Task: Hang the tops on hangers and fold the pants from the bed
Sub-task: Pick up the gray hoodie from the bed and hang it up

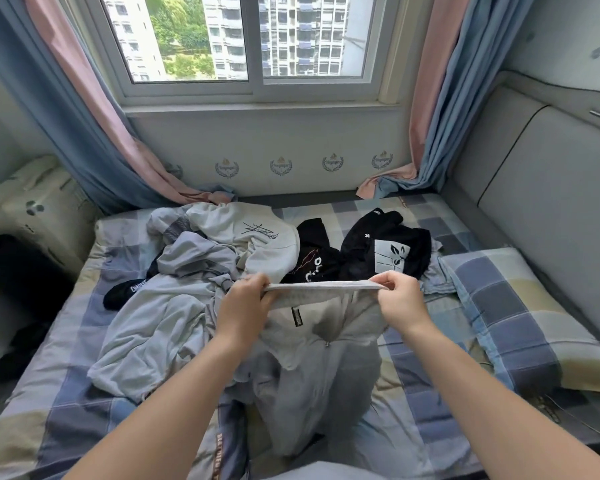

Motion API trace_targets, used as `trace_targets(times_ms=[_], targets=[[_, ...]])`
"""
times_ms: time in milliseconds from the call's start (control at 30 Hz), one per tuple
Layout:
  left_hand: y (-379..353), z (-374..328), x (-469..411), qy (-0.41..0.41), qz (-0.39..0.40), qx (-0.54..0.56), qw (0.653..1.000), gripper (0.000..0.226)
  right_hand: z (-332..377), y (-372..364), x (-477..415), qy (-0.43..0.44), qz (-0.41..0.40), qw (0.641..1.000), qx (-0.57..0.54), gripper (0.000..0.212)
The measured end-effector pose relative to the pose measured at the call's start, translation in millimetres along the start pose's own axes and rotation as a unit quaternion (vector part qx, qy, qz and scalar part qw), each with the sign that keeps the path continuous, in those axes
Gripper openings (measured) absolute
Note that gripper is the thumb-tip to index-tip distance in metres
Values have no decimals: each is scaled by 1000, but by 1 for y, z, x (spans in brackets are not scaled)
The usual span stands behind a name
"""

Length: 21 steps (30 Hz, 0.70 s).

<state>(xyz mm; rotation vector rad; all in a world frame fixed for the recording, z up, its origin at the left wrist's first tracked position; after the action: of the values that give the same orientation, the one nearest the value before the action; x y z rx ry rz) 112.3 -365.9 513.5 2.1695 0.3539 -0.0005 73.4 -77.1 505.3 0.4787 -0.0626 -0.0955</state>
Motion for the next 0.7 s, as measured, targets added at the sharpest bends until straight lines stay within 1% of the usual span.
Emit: trace_targets(times_ms=[100,167,233,267,300,333,367,400,433,467,500,533,633,667,700], targets=[[-24,33,12,47,24,-30,998,4,3,7,0,5,6,997,-77,20],[-38,56,19,109,45,-26,993,18,2,11,2,5,18,993,-119,16],[-50,74,23,192,72,26,978,24,0,11,4,-1,50,988,-146,14],[-56,80,24,247,83,92,961,26,-1,11,5,-4,66,986,-151,12],[-64,83,26,301,96,195,929,31,-3,12,6,-5,80,984,-157,9],[-73,82,30,343,113,311,879,36,-4,14,7,-8,92,982,-166,7],[-82,79,31,374,128,413,820,40,-4,16,9,-15,108,977,-182,6],[-86,73,32,391,146,489,766,40,-5,17,11,-26,128,971,-202,5],[-88,68,31,394,170,541,724,37,-7,16,14,-41,153,963,-220,5],[-87,64,30,387,197,569,698,32,-7,15,18,-56,179,954,-232,5],[-86,62,28,374,223,583,686,29,-7,13,21,-68,202,946,-243,7],[-84,61,27,361,248,587,681,28,-6,11,24,-77,219,938,-257,9],[-78,59,28,325,307,554,702,32,-4,10,26,-99,239,907,-332,17],[-76,56,30,318,328,543,705,30,-2,10,26,-108,241,894,-362,20],[-75,52,32,314,350,536,701,28,-1,10,27,-116,241,882,-389,25]])
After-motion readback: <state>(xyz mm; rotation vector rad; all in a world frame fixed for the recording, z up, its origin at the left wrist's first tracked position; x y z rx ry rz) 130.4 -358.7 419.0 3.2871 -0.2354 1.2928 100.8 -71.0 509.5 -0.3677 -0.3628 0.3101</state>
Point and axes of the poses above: each hand's wrist, its own x-axis away from the middle knuckle, its own y-axis out of the back of the hand, z = x × y, the point moved 9 cm from there along -x, towards the middle knuckle, and after that the axes turned 4 degrees about y, right-handed, at the moved point
